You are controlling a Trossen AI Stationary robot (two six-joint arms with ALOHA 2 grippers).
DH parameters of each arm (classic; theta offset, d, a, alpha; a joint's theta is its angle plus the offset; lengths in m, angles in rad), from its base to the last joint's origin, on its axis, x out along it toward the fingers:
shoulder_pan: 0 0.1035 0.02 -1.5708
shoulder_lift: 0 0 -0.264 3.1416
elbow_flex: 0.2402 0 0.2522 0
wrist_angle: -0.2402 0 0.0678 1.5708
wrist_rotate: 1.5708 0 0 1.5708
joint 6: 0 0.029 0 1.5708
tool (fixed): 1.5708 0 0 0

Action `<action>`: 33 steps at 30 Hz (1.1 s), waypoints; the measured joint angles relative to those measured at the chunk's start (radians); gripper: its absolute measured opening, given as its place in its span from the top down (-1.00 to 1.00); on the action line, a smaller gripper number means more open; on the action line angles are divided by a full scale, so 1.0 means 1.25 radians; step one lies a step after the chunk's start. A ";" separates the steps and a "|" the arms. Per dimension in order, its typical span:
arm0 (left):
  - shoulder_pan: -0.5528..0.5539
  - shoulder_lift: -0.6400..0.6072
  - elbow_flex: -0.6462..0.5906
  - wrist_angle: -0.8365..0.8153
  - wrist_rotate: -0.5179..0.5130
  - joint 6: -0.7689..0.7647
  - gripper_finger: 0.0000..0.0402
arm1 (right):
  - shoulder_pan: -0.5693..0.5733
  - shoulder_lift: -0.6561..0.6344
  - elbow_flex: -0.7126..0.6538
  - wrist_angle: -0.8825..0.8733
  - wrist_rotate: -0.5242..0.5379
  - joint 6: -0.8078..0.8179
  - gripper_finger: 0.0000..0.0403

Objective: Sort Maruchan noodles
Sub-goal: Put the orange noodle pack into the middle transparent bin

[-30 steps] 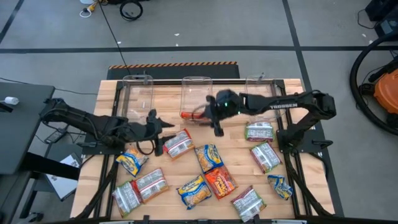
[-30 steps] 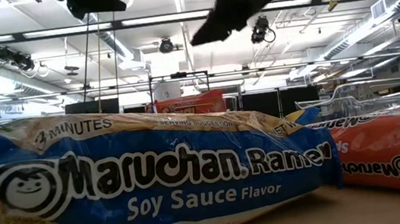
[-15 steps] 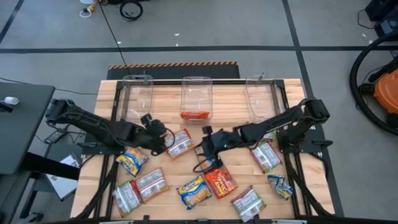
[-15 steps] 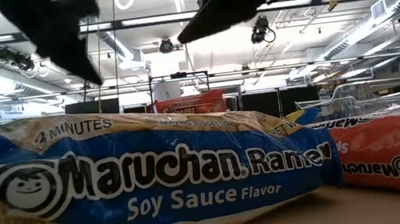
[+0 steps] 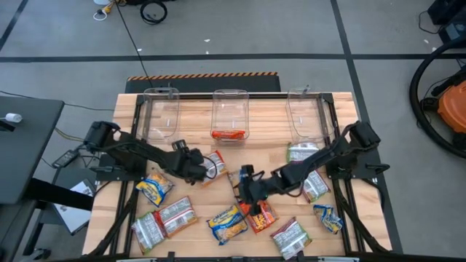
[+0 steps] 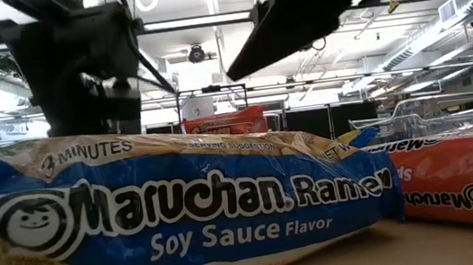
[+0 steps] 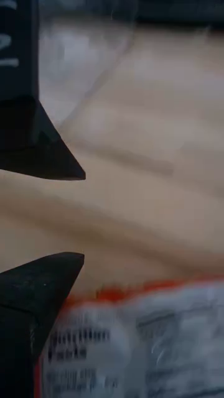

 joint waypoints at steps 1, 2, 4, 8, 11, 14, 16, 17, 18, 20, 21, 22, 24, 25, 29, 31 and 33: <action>-0.004 0.006 0.000 0.006 0.029 -0.002 -0.01 | 0.009 0.000 0.000 -0.001 0.009 0.014 0.22; -0.010 0.008 0.001 0.024 0.066 -0.003 -0.01 | 0.018 0.000 0.000 -0.001 0.019 0.027 0.22; -0.032 0.008 0.003 0.072 0.134 -0.015 -0.01 | 0.031 0.001 0.000 -0.002 0.035 0.040 0.22; -0.096 0.007 0.003 0.263 0.245 -0.021 -0.01 | 0.048 0.001 0.000 -0.005 0.070 0.055 0.22; -0.150 0.014 0.003 0.507 0.293 0.063 -0.01 | 0.050 0.001 0.000 -0.004 0.077 0.036 0.22; -0.190 0.014 0.004 0.660 0.290 0.183 -0.01 | 0.044 0.001 0.000 -0.002 0.078 0.023 0.22; -0.203 -0.001 0.004 0.666 0.260 0.227 -0.01 | 0.035 0.001 0.000 -0.003 0.078 0.017 0.22; -0.206 -0.013 0.004 0.654 0.236 0.232 -0.01 | 0.032 0.001 0.000 -0.004 0.077 0.013 0.22; -0.207 -0.026 0.004 0.635 0.214 0.231 -0.01 | 0.028 0.001 0.000 -0.005 0.077 0.008 0.22; -0.206 -0.056 0.004 0.556 0.166 0.205 -0.01 | 0.024 0.001 0.000 -0.006 0.077 -0.002 0.22; -0.206 -0.070 0.003 0.515 0.142 0.186 -0.01 | 0.024 0.004 0.000 -0.005 0.074 -0.019 0.22; -0.203 -0.080 0.003 0.485 0.117 0.169 -0.01 | 0.027 0.006 0.000 -0.005 0.066 -0.044 0.22; -0.200 -0.090 0.003 0.428 0.061 0.140 -0.01 | 0.040 0.015 -0.003 -0.008 0.042 -0.104 0.22; -0.197 -0.090 0.003 0.414 0.032 0.124 -0.01 | 0.047 0.024 -0.004 0.001 0.035 -0.129 0.22; -0.183 -0.051 0.003 0.430 -0.002 0.099 -0.01 | 0.075 0.081 -0.013 0.004 0.075 -0.203 0.17; -0.171 -0.022 0.002 0.458 -0.012 0.096 -0.01 | 0.080 0.116 -0.013 0.015 0.094 -0.241 0.12; -0.159 0.003 0.003 0.466 -0.041 0.096 -0.01 | 0.081 0.146 -0.008 0.021 0.136 -0.266 0.04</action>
